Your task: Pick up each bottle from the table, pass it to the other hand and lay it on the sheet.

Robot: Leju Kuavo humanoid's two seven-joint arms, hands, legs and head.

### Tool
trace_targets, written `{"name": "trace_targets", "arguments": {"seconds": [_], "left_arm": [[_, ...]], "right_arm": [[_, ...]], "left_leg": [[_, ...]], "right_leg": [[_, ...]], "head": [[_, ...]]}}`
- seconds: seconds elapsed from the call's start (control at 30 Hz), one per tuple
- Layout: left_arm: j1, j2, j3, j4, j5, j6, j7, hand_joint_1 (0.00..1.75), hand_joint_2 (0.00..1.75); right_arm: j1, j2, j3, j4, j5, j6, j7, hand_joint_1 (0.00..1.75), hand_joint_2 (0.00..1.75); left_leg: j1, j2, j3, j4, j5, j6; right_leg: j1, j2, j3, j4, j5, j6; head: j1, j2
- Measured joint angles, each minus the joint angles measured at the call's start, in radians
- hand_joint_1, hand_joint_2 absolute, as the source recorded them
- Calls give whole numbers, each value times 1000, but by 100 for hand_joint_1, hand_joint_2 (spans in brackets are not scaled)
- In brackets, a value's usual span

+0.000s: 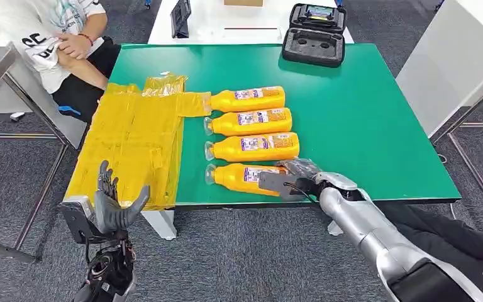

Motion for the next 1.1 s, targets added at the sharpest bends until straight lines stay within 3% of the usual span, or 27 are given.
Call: {"name": "trace_targets", "arguments": {"seconds": [0.3,0.53,0.67,0.93,1.1], "left_arm": [[0,0,0,0,3,0,-3,0,175],[4,0,0,-4,14,-33,-16,0,175],[14,0,0,-25,27,-69,-19,0,175],[17,0,0,-52,40,-100,-19,0,175],[21,0,-3,-78,102,-207,6,0,175]], "right_arm": [[3,2,-2,11,-40,-8,-54,175,175],[106,44,-77,-131,-207,-83,-335,175,175],[161,98,-122,-222,-251,-119,-433,175,175],[203,149,-170,-281,-276,-130,-469,175,175],[242,166,-201,-295,-305,-152,-515,175,175]], "left_leg": [[0,0,0,0,0,0],[1,1,0,0,0,0],[1,1,0,0,0,0],[0,1,0,0,0,0],[0,1,0,0,0,0]], "right_leg": [[0,0,0,0,0,0],[1,0,0,0,0,0],[1,0,-1,0,-1,0],[0,0,0,0,0,0],[0,0,0,0,0,0]], "head": [[0,0],[0,0],[0,0],[0,0],[0,0]]}}
